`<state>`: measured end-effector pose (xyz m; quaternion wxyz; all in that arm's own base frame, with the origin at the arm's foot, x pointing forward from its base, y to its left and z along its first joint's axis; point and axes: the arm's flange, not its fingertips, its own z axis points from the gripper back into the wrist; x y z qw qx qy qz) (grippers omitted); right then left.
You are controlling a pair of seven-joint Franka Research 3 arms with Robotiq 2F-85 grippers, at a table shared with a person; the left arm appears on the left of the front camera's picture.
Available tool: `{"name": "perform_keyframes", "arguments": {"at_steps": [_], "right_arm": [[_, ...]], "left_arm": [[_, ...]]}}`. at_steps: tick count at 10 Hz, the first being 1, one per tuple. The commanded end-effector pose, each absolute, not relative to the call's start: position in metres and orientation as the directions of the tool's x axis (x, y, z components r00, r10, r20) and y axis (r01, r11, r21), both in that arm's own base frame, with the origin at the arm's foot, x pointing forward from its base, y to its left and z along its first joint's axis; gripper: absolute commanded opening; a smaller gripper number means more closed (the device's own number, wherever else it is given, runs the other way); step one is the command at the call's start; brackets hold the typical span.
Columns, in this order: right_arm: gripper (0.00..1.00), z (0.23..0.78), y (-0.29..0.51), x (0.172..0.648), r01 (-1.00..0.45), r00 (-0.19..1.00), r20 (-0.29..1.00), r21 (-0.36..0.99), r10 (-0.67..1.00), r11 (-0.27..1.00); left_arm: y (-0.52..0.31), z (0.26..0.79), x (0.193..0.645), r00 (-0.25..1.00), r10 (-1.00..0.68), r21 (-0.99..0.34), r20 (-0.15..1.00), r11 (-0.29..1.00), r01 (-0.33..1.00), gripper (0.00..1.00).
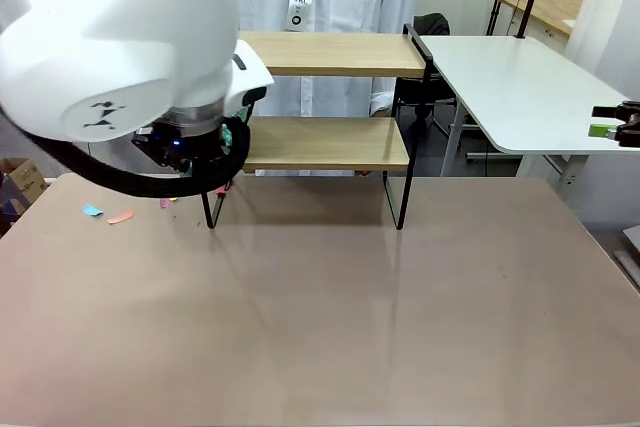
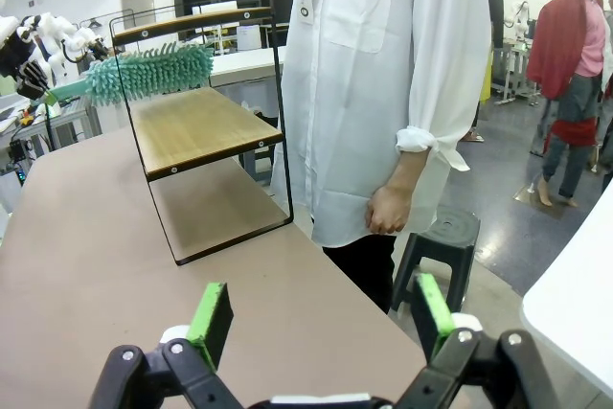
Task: Clean the shelf.
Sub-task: Clean the specific section of the Shelf indicated by the human with the Duster.
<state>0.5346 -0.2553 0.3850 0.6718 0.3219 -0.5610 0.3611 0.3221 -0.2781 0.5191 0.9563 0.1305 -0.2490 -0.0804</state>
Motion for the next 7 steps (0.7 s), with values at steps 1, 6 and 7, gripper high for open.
{"name": "perform_keyframes", "arguments": {"at_steps": [1, 6, 7], "right_arm": [[1.00, 0.387, -0.254, 0.536, -0.846, 0.107, 0.986, 0.022, 0.129, 0.534], [1.00, 0.387, -0.254, 0.536, -0.846, 0.107, 0.986, 0.022, 0.129, 0.534], [1.00, 0.387, -0.254, 0.536, -0.846, 0.107, 0.986, 0.022, 0.129, 0.534]], "left_arm": [[-0.245, 0.520, 0.308, 0.835, -0.314, 0.262, 0.452, 0.942, 0.212, 0.13], [-0.213, 0.523, 0.306, 0.654, -0.581, 0.009, 0.484, 0.751, 0.660, 0.13], [-0.203, 0.526, 0.305, 0.618, -0.616, -0.009, 0.488, 0.705, 0.710, 0.13]]}}
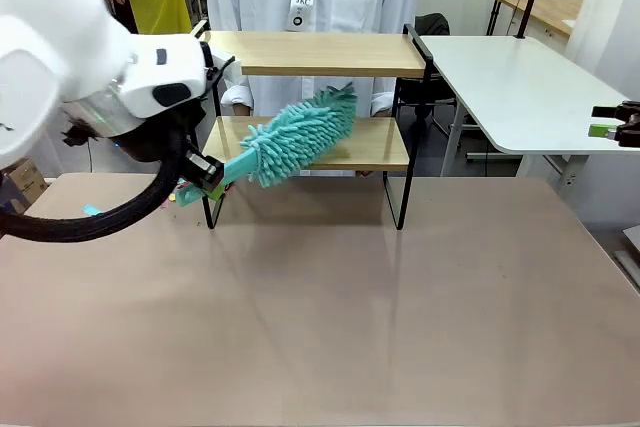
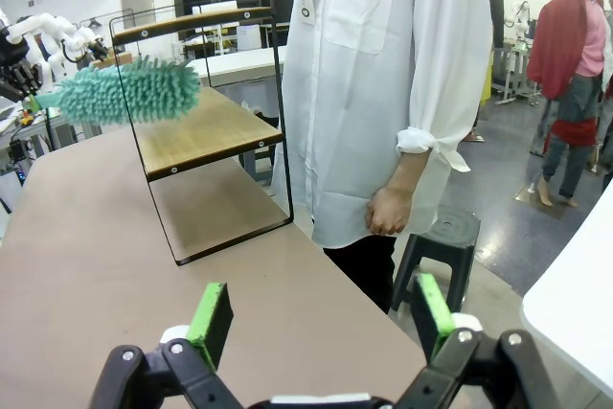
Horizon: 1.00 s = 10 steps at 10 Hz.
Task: Clean the shelf.
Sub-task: Clean the specific section of the Shelf indicated by the human with the Duster.
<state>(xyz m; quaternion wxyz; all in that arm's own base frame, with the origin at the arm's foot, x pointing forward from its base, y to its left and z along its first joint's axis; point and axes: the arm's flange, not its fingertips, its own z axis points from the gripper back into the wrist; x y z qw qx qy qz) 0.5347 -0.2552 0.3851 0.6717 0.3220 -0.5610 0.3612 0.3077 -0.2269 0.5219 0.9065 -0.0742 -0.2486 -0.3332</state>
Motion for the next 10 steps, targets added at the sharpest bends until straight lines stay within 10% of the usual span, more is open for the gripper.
{"name": "perform_keyframes", "arguments": {"at_steps": [1, 10], "right_arm": [[1.00, 0.387, -0.254, 0.536, -0.846, 0.107, 0.986, 0.022, 0.129, 0.534], [1.00, 0.387, -0.254, 0.536, -0.846, 0.107, 0.986, 0.022, 0.129, 0.534]], "left_arm": [[-0.195, 0.531, 0.304, 0.573, -0.646, -0.029, 0.505, 0.651, 0.759, 0.13], [-0.122, 0.586, 0.311, 0.315, -0.936, 0.046, 0.154, 0.326, 0.944, 0.13]]}}
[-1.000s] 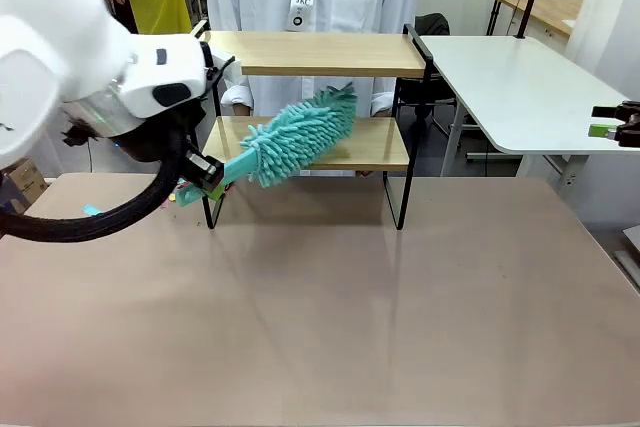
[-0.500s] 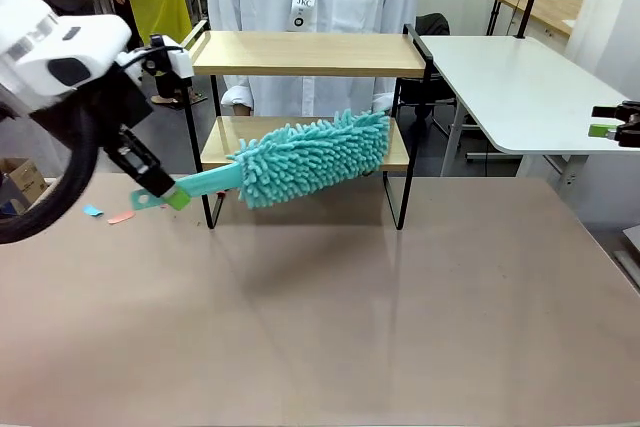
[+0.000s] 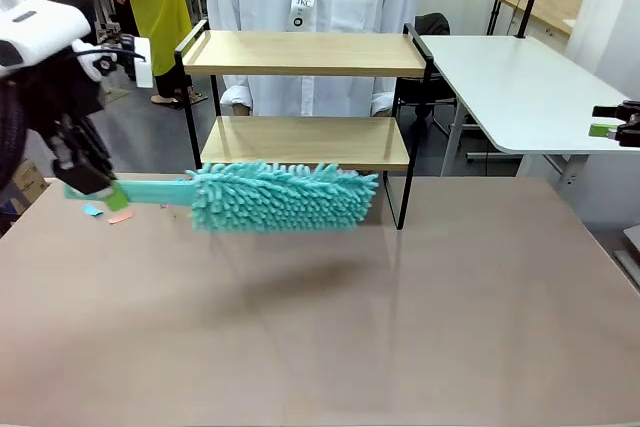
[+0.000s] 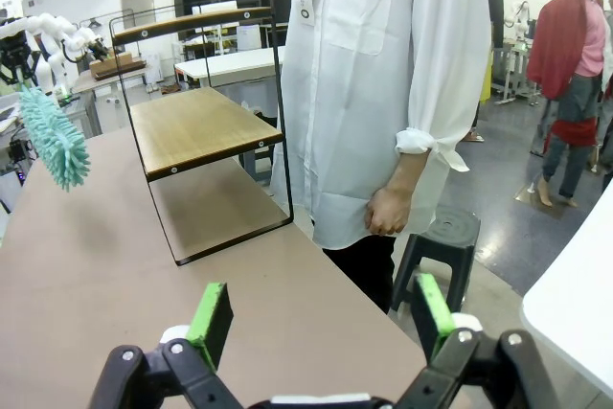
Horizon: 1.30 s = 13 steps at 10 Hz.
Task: Clean the shelf.
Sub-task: Clean the specific section of the Shelf indicated by the human with the Duster.
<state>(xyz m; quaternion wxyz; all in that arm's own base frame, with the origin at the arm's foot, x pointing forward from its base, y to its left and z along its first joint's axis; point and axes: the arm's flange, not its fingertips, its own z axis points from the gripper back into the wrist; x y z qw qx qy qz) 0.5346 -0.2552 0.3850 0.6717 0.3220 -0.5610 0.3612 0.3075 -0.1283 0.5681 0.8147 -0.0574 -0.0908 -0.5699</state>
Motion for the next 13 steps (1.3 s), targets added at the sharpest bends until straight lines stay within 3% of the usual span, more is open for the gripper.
{"name": "perform_keyframes", "arguments": {"at_steps": [1, 2, 4, 7, 8, 9, 13], "right_arm": [[1.00, 0.387, -0.254, 0.536, -0.846, 0.107, 0.986, 0.022, 0.129, 0.534], [1.00, 0.387, -0.254, 0.536, -0.846, 0.107, 0.986, 0.022, 0.129, 0.534], [1.00, 0.387, -0.254, 0.536, -0.846, 0.107, 0.986, 0.022, 0.129, 0.534], [1.00, 0.387, -0.254, 0.536, -0.846, 0.107, 0.986, 0.022, 0.129, 0.534], [1.00, 0.387, -0.254, 0.536, -0.846, 0.107, 0.986, 0.022, 0.129, 0.534], [1.00, 0.387, -0.254, 0.536, -0.846, 0.107, 0.986, 0.022, 0.129, 0.534], [1.00, 0.387, -0.254, 0.536, -0.846, 0.107, 0.986, 0.022, 0.129, 0.534]], "left_arm": [[-0.118, 0.596, 0.310, 0.297, -0.950, 0.068, 0.093, 0.304, 0.950, 0.13], [-0.111, 0.597, 0.290, 0.282, -0.959, 0.078, 0.028, 0.284, 0.956, 0.13], [-0.110, 0.599, 0.299, 0.245, -0.963, 0.059, -0.112, 0.240, 0.969, 0.13], [-0.103, 0.587, 0.303, 0.216, -0.955, 0.029, -0.206, 0.215, 0.976, 0.13], [-0.108, 0.587, 0.306, 0.235, -0.950, 0.111, -0.204, 0.216, 0.970, 0.13], [-0.107, 0.583, 0.298, 0.258, -0.950, 0.033, -0.175, 0.256, 0.966, 0.13], [-0.107, 0.583, 0.298, 0.258, -0.950, 0.033, -0.175, 0.256, 0.966, 0.13]]}}
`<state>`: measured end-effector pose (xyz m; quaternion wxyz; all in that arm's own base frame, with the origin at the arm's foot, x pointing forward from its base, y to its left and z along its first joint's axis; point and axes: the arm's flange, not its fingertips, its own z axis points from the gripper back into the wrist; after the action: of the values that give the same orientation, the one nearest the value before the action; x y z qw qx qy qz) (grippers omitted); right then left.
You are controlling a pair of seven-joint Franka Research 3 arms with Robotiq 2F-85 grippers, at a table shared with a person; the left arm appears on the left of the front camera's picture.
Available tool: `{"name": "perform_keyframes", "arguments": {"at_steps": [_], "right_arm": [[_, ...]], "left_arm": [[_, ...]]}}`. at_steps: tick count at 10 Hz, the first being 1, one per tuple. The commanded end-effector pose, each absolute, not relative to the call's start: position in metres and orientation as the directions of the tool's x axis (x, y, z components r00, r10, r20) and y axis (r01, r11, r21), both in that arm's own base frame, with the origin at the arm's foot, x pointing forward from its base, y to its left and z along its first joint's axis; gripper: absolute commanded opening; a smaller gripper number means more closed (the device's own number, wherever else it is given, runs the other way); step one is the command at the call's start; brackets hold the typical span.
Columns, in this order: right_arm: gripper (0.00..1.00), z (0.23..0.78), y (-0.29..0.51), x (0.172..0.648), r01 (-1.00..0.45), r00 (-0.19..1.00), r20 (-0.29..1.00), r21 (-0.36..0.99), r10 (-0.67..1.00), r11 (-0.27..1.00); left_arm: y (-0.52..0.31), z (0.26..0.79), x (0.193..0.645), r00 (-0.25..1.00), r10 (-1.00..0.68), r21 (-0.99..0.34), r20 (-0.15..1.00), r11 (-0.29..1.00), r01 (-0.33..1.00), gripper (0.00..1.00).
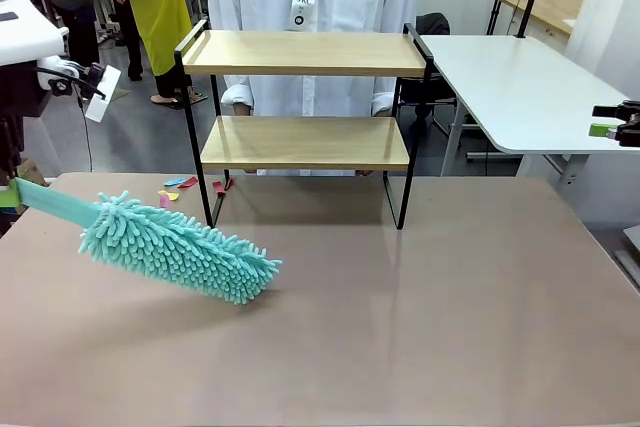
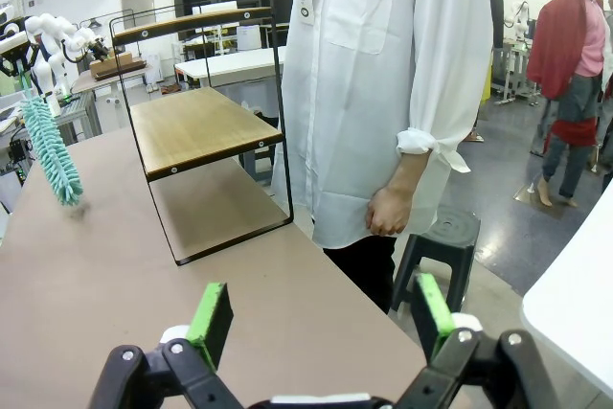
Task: Clean the shelf.
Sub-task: Hand the Duster back to the human.
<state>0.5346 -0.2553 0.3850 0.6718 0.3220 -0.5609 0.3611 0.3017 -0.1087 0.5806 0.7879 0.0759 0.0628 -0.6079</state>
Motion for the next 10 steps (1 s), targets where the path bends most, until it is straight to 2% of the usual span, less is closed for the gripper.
{"name": "perform_keyframes", "arguments": {"at_steps": [1, 7, 10], "right_arm": [[1.00, 0.387, -0.254, 0.536, -0.846, 0.107, 0.986, 0.022, 0.129, 0.534], [1.00, 0.385, -0.255, 0.535, -0.846, 0.110, 0.986, 0.027, 0.124, 0.532], [1.00, 0.443, -0.229, 0.532, -0.891, 0.055, 0.991, -0.007, 0.124, 0.454]], "left_arm": [[-0.107, 0.583, 0.298, 0.258, -0.950, 0.033, -0.175, 0.256, 0.966, 0.13], [-0.109, 0.581, 0.302, 0.253, -0.948, 0.043, -0.191, 0.249, 0.967, 0.13], [-0.110, 0.575, 0.301, 0.187, -0.982, 0.034, 0.027, 0.188, 0.982, 0.13]]}}
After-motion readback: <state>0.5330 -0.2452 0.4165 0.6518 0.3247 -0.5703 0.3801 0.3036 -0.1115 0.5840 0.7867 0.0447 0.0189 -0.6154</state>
